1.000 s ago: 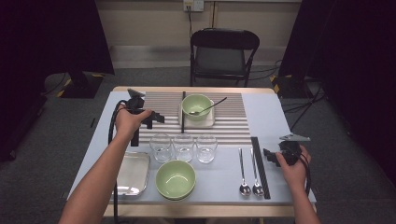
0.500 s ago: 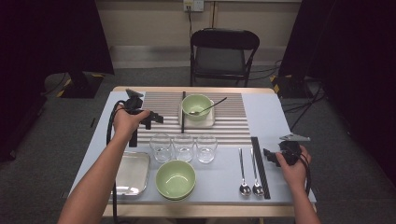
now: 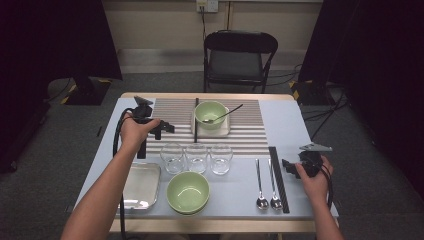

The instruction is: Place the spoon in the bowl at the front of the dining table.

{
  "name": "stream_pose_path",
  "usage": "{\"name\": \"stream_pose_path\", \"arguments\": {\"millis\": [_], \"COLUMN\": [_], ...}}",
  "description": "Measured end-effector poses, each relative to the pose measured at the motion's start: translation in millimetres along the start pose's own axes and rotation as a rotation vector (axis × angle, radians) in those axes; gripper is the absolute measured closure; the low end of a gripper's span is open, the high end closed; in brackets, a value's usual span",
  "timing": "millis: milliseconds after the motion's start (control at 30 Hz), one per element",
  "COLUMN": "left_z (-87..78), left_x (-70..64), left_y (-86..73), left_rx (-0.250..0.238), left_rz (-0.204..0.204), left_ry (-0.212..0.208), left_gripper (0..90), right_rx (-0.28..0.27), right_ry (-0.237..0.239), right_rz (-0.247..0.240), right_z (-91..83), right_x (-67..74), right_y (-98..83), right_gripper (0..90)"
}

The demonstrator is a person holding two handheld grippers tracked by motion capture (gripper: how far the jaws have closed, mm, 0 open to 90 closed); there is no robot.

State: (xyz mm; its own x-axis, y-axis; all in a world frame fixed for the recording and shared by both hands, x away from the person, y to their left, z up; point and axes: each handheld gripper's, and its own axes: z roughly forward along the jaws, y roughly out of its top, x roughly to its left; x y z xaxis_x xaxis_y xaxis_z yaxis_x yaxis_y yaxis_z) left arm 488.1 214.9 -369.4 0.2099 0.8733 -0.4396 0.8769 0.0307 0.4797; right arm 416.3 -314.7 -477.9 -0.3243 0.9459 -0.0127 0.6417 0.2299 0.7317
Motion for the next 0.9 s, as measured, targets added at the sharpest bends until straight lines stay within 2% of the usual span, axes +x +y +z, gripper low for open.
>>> {"name": "stream_pose_path", "arguments": {"millis": [433, 667, 900], "left_z": [-0.6, -1.9, -2.5], "left_x": [-2.7, -3.1, -1.9], "left_y": [-1.8, -2.4, -3.2], "left_rx": [0.013, 0.009, 0.016], "left_rz": [0.014, 0.003, 0.017], "left_ry": [-0.002, -0.008, -0.01], "left_gripper": [33.2, 33.0, 32.7], "right_rx": [0.0, -0.002, -0.001], "right_ry": [0.001, 0.0, 0.001], "right_rz": [-0.001, -0.001, 0.0], "right_z": [-0.1, -0.1, 0.1], "right_x": [-0.1, 0.1, -0.2], "right_y": [-0.1, -0.2, 0.0], "right_gripper": [20.2, 20.2, 20.2]}}
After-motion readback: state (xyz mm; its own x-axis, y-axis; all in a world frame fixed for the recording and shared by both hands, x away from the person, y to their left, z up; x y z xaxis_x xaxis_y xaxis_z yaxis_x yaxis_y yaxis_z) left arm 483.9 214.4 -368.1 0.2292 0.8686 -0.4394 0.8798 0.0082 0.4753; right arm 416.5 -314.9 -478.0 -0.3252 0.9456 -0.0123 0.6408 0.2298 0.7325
